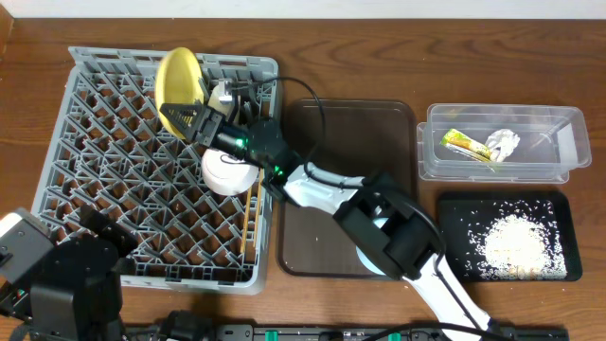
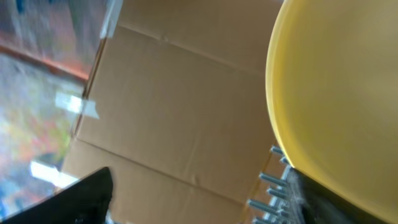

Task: Sort waste into correct bins and load items into the dishwasher
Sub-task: 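Insert the yellow plate upright into a rack slot and release, then move the right gripper back over the blue bowl on the tray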

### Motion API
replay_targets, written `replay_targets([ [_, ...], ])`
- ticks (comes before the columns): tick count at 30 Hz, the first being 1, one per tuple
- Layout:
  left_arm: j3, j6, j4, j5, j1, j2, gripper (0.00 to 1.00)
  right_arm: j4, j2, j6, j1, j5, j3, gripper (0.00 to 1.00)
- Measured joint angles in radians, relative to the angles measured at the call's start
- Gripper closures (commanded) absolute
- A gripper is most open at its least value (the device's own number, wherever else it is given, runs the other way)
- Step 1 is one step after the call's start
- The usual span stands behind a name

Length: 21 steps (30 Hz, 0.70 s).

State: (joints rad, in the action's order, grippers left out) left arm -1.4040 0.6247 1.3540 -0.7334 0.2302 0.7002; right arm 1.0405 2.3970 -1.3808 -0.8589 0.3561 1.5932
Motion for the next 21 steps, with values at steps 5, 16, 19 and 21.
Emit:
replay_targets([
  [5,0.000,0.000,0.000,0.000,0.000,0.000,0.00,-0.180,-0.002,0.017,0.050,0.109,0.100,0.01],
  [16,0.000,0.000,0.000,0.000,0.000,0.000,0.00,-1.310,-0.135,0.461,0.214,0.261,0.351,0.01],
  [19,0.000,0.000,0.000,0.000,0.000,0.000,0.00,-1.678,-0.222,0.647,0.301,0.251,0.451,0.01],
  [21,0.000,0.001,0.000,0.000,0.000,0.000,0.00,-1.874,-0.279,0.758,0.357,0.220,0.492,0.01],
])
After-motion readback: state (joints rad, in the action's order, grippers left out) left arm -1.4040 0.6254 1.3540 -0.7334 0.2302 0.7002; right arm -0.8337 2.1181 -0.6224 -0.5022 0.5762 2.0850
